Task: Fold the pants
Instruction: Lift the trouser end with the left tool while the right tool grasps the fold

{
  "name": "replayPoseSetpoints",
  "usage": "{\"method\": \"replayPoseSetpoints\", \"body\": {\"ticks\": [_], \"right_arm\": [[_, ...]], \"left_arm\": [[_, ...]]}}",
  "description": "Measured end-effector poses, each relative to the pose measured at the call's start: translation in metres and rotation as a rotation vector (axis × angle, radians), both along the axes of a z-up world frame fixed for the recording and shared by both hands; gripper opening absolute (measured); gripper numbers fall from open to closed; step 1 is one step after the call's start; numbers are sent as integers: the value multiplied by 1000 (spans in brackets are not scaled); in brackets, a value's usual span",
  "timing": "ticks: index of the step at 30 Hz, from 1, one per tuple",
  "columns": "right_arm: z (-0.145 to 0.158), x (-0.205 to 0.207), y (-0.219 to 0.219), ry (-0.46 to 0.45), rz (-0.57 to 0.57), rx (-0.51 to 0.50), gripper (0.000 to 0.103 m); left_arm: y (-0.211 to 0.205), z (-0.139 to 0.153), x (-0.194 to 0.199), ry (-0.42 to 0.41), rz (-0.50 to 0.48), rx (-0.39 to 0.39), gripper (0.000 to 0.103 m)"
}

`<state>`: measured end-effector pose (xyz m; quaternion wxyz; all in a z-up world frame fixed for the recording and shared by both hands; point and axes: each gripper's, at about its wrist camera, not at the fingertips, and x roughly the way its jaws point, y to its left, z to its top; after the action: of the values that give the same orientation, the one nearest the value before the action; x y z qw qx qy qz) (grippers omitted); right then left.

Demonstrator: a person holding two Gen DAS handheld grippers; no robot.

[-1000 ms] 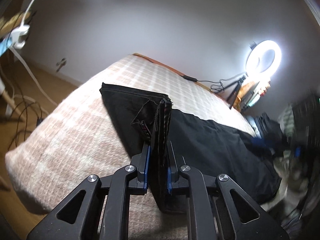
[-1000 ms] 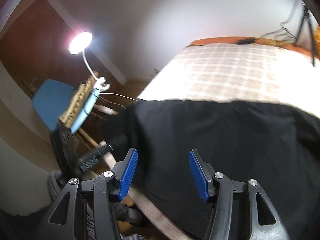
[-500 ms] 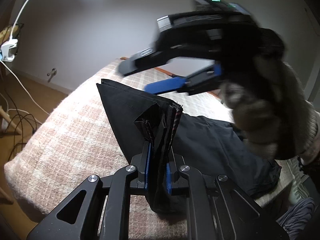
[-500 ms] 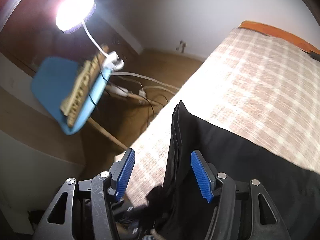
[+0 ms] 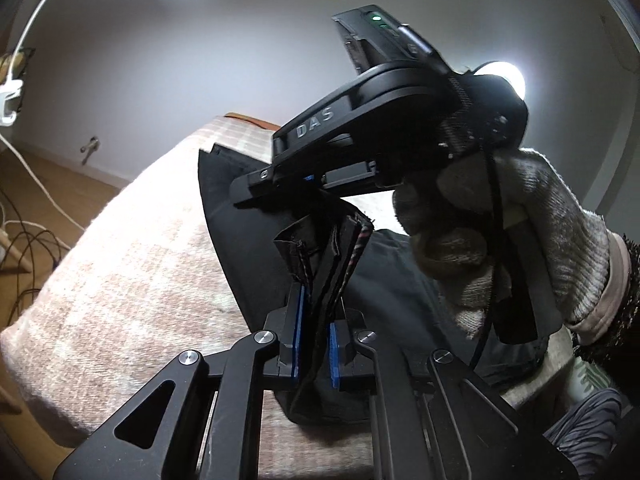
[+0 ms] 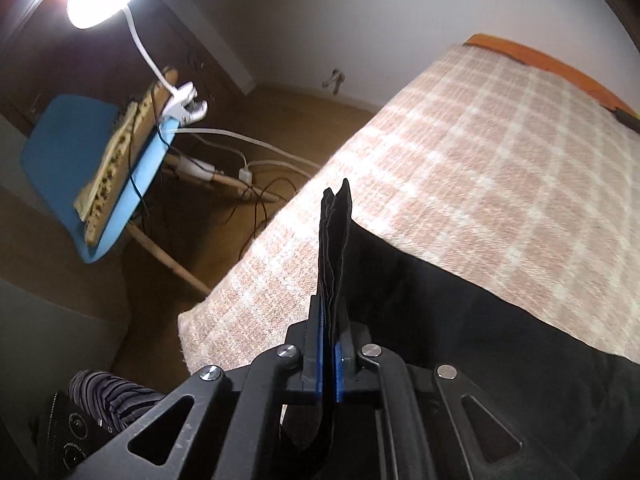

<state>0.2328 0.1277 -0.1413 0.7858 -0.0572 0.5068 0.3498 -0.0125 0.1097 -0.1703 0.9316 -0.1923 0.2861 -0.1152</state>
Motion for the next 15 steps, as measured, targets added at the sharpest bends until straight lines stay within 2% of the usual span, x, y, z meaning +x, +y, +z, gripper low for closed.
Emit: {"method": "replayPoseSetpoints", "body": {"ticks": [5, 15], "right_arm": [[23, -13, -37, -50, -57, 53, 1], [56, -37, -127, -126, -210, 127, 1]], "left_arm": [[-16, 9, 3, -10, -61, 3, 8], [-74, 34, 19, -41, -256, 64, 8]]}}
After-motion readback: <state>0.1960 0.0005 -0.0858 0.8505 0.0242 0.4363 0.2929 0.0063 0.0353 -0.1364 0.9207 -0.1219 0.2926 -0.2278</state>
